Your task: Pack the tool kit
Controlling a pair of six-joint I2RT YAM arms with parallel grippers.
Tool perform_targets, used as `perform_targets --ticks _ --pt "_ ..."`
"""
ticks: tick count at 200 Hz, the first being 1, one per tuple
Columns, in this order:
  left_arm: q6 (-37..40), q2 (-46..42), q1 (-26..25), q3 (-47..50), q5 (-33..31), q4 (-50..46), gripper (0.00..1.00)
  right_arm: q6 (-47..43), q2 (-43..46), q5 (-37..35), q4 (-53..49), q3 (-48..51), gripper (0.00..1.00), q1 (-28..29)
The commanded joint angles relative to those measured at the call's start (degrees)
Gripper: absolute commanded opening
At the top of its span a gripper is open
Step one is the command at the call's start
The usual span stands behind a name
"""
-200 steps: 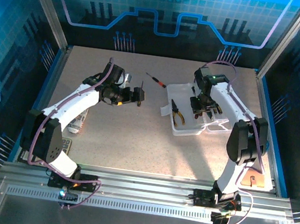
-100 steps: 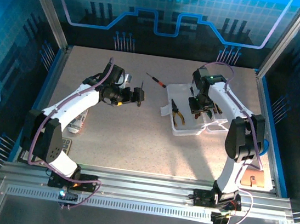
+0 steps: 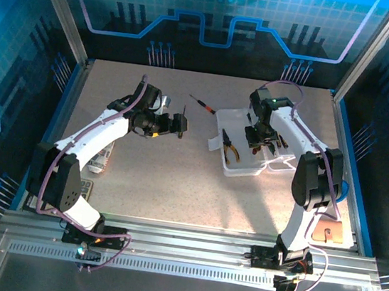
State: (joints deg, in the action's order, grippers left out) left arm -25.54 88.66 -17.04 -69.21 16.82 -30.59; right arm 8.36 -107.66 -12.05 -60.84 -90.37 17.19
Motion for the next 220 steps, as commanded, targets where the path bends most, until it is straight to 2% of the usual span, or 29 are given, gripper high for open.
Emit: perform_targets --ticks 1,89,182,220 --pt "-0.26 -0.41 0.42 0.35 1.11 -0.70 0.99 0.70 -0.77 -4.20 -0.26 0.53 0.14 -0.26" --pt "-0.34 -0.05 0.43 0.31 1.35 -0.35 0.99 -0.41 0.19 -14.38 -3.54 -1.04 0.12 0.65" --pt "-0.56 -0.46 0.43 0.48 1.61 -0.35 0.99 0.32 2.39 -8.00 -3.54 -3.15 0.14 3.81" --pt "-0.30 -0.99 0.42 0.90 1.50 -0.77 0.99 0.64 1.02 -6.90 -1.72 -1.18 0.18 3.65"
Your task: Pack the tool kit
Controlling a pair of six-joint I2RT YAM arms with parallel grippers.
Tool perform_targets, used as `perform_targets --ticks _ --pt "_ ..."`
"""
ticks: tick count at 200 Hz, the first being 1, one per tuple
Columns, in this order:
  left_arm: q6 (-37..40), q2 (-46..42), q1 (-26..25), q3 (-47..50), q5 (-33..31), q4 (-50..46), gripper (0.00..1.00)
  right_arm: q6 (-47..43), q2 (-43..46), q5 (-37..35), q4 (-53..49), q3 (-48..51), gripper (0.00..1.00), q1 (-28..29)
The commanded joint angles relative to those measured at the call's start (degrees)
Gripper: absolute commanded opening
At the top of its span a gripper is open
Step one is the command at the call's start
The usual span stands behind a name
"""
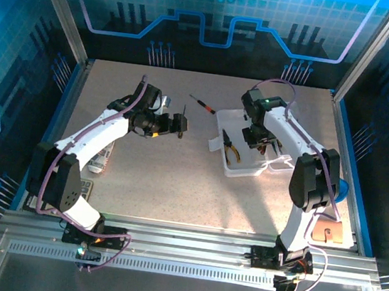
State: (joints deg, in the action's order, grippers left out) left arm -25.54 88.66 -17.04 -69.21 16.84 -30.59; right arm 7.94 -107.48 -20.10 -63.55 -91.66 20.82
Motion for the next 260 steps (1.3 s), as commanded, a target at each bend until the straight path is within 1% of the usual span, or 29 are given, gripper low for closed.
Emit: perform_targets --ticks 1,11,26,46,63,102,146,169,173,205,214,237,260 --pt "-0.30 -1.05 0.43 0.91 1.46 -0.78 0.99 1.08 0.82 1.22 1.02 0.18 0.19 -0.03" --pt "-0.30 -1.20 0.42 1.00 1.39 -0.79 0.99 1.16 0.53 1.44 1.63 0.88 0.22 -0.21" --pt "-0.26 -1.39 0.37 1.09 1.40 -0.90 0.99 1.14 0.31 1.78 2.32 1.99 0.32 -0.48" --pt "-0.17 -1.65 0.43 1.22 1.28 -1.05 0.99 1.16 0.64 2.17 2.90 2.88 0.40 -0.80" --pt "-0.21 -1.65 0.42 1.12 1.27 -1.06 0.99 0.96 1.24 2.16 2.82 3.06 0.51 -0.93" --pt "-0.22 -1.47 0.43 1.09 1.29 -1.10 0.99 0.16 4.55 2.70 1.29 1.83 0.63 -0.89" --pt "0.20 0.08 0.43 1.45 0.49 -0.79 0.99 -1.65 11.76 10.09 2.40 3.41 0.84 -0.79" --pt "1.46 2.35 0.68 0.83 -2.52 -1.55 0.99 -1.69 15.39 12.99 3.52 6.08 0.95 -0.43" --pt "1.79 3.05 0.77 0.50 -3.11 -1.75 0.99 -1.70 16.08 13.47 3.75 6.57 1.00 -0.48" --pt "5.15 12.35 0.82 -6.80 -11.32 -6.35 0.99 -1.29 20.26 15.86 5.10 9.67 1.00 -0.58" --pt "5.99 15.37 0.87 -9.75 -13.18 -7.57 0.97 -1.22 21.13 16.27 5.16 10.12 1.00 -0.52" --pt "7.21 22.89 0.65 -17.03 -14.37 -9.78 0.85 -1.16 23.01 16.45 5.20 11.31 1.00 -0.67" --pt "7.52 28.56 -0.14 -22.68 -14.63 -10.86 0.81 -1.10 24.45 16.42 5.01 12.13 1.00 -1.22"
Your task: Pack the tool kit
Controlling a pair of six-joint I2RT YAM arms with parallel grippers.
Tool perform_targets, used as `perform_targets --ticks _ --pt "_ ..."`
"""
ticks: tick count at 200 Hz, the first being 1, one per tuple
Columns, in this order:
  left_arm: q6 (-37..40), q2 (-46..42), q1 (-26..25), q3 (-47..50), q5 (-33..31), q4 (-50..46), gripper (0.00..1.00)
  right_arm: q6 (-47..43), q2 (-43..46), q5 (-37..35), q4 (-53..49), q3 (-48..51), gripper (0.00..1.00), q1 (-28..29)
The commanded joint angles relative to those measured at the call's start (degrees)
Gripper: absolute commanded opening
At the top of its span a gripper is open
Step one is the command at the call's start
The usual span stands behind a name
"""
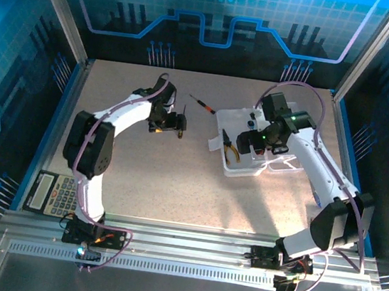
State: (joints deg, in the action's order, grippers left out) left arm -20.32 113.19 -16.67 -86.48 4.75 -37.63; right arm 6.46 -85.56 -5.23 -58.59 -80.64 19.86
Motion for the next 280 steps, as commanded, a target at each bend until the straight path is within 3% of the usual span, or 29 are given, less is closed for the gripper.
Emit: perform_targets --ticks 1,36,92,123,179,221,280 --pt "2.30 4.22 -0.58 -5.57 -2.55 -3.84 0.81 0.35 2.56 1.55 0.05 1.11 1.00 -0.26" --pt "1.74 10.87 -2.13 -10.85 -1.59 -5.01 0.78 0.24 4.22 2.18 0.05 2.33 1.00 -1.61" --pt "1.74 18.07 -2.82 -16.86 -4.59 -10.19 0.61 0.16 5.75 2.44 -0.18 3.45 1.00 -2.78" --pt "2.65 18.56 -3.29 -16.78 -5.99 -11.33 0.42 0.30 5.98 2.76 -0.15 3.31 1.00 -3.07" --pt "2.27 14.68 -2.25 -9.22 -0.75 -7.56 0.00 0.35 6.75 3.51 -0.21 3.46 1.00 -3.06" --pt "3.59 4.92 -1.79 -4.15 2.85 -7.26 0.00 0.83 8.55 7.34 0.62 3.30 1.00 -3.16" --pt "-1.29 -16.85 -2.11 4.32 19.90 0.70 0.00 9.07 12.63 23.30 12.75 6.09 1.00 -3.16"
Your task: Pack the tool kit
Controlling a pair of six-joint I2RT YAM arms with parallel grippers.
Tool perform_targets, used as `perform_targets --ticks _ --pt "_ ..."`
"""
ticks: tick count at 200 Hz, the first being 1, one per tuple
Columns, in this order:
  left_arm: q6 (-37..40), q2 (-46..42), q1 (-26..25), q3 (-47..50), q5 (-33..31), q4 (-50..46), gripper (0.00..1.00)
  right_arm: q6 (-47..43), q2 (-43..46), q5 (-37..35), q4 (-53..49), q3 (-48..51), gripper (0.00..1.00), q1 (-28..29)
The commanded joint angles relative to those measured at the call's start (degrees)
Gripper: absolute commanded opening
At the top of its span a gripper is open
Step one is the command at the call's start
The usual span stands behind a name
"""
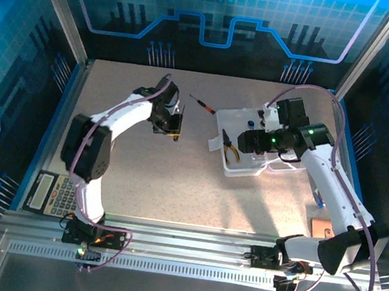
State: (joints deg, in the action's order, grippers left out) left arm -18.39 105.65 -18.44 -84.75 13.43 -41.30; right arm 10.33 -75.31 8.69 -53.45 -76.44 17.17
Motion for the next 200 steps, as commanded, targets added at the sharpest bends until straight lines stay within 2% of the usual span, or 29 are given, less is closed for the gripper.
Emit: perform_targets --ticks 1,26,53,76,108,158,180,200 --pt "-3.35 -9.71 -0.40 2.72 11.46 4.55 0.00 5.53 2.50 9.57 7.94 1.99 1.00 -0.47" --pt "-6.28 -15.95 -2.54 6.51 18.98 10.54 0.00 12.19 3.59 14.88 16.92 4.18 1.00 -0.42" --pt "-14.24 -19.77 -6.18 12.35 25.94 22.55 0.00 21.09 2.79 17.84 27.05 5.54 0.82 0.29" --pt "-18.05 -21.03 -9.47 15.10 25.69 28.46 0.00 24.33 0.70 16.15 30.31 3.98 0.76 2.63" --pt "-21.47 -20.98 -11.37 16.05 25.67 33.89 0.00 25.36 -1.89 12.06 29.79 1.89 0.69 5.56" --pt "-21.07 -18.19 -13.46 11.92 26.20 33.25 0.00 26.10 -3.35 8.28 30.80 1.74 0.61 9.51" --pt "-21.03 -17.64 -14.21 11.26 26.38 33.43 0.00 26.32 -3.75 7.43 31.15 1.58 0.48 9.88" --pt "-21.17 -17.70 -14.40 11.13 26.55 33.83 0.00 25.95 -3.90 6.72 30.83 1.26 0.30 9.90"
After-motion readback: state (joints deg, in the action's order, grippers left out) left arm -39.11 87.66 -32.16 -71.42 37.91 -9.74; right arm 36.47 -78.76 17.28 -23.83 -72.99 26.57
